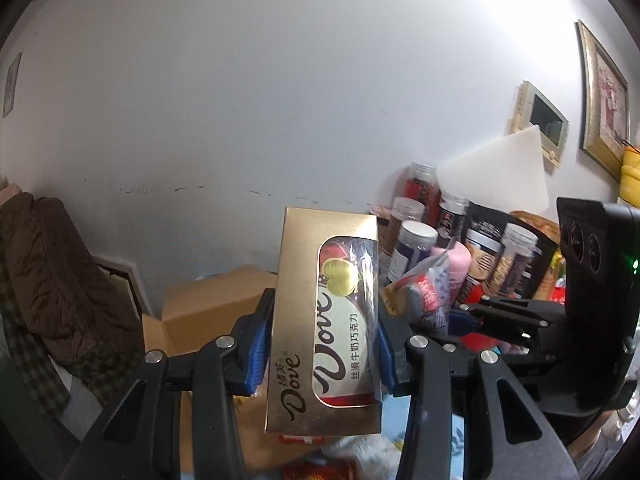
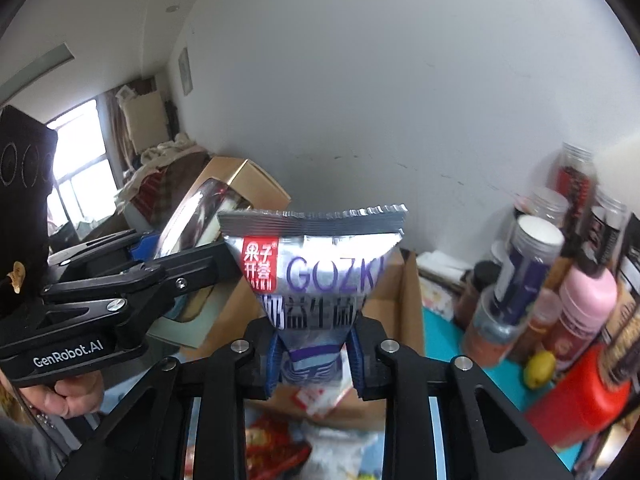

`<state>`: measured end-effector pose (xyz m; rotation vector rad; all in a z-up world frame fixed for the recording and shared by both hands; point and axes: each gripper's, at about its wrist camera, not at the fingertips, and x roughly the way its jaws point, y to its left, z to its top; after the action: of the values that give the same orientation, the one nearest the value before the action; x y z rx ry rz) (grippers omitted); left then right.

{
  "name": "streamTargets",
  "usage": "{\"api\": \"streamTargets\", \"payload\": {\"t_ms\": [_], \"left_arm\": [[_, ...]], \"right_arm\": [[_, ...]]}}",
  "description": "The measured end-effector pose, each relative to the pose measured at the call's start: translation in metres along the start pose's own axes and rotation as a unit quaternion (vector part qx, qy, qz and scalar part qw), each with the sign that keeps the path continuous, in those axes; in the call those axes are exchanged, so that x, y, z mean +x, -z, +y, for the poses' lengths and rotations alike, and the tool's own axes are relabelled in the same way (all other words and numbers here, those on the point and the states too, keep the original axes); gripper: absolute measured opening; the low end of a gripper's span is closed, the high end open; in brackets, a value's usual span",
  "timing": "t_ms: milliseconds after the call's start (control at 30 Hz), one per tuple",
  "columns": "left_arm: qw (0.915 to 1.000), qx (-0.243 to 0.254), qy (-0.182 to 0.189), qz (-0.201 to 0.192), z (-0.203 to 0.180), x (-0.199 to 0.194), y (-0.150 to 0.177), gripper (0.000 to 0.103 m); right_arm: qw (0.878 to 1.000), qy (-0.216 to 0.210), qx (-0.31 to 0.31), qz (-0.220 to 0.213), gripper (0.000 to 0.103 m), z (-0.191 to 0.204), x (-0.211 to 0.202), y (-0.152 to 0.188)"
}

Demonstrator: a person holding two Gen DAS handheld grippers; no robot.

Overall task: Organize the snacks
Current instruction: 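Lift the Dove box and GOZKH bag toward the cardboard box with both tools, then open both tools to drop the Dove box and GOZKH bag in the box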

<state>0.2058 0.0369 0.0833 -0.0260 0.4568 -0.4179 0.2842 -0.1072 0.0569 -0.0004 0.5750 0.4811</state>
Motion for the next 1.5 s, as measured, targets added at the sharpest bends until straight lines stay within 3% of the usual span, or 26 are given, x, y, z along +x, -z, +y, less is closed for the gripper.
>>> {"api": "streamTargets", "payload": {"t_ms": [267,633,900,1200,1300,1433,1500], "left_arm": [[0.9994,0.015,-0.033,-0.002,0.022,0.041,0.004,0.044],[0.9954,-0.018,-0.041,0.085,0.056,0.113,0.030,0.044],[0.9850,-0.030,-0.053,0.162,0.069,0.157,0.053,0.044],[0.9746,-0.050,-0.061,0.209,0.082,0.179,0.069,0.044],[0.9694,-0.054,-0.067,0.230,0.083,0.186,0.072,0.044],[0.9568,-0.058,-0.092,0.269,0.089,0.196,0.078,0.047],[0.9545,-0.057,-0.101,0.275,0.090,0.199,0.079,0.048]], "right_arm": [[1.000,0.010,0.007,0.006,0.027,-0.016,0.047,-0.010],[0.998,-0.004,0.021,0.064,0.027,-0.036,0.113,0.013],[0.991,0.007,0.034,0.133,0.027,-0.045,0.154,0.035],[0.985,0.012,0.035,0.168,0.027,-0.047,0.172,0.047],[0.984,0.012,0.031,0.173,0.032,-0.047,0.173,0.046],[0.985,-0.007,0.030,0.172,0.049,-0.041,0.175,0.046],[0.985,-0.007,0.025,0.172,0.051,-0.038,0.175,0.047]]}}
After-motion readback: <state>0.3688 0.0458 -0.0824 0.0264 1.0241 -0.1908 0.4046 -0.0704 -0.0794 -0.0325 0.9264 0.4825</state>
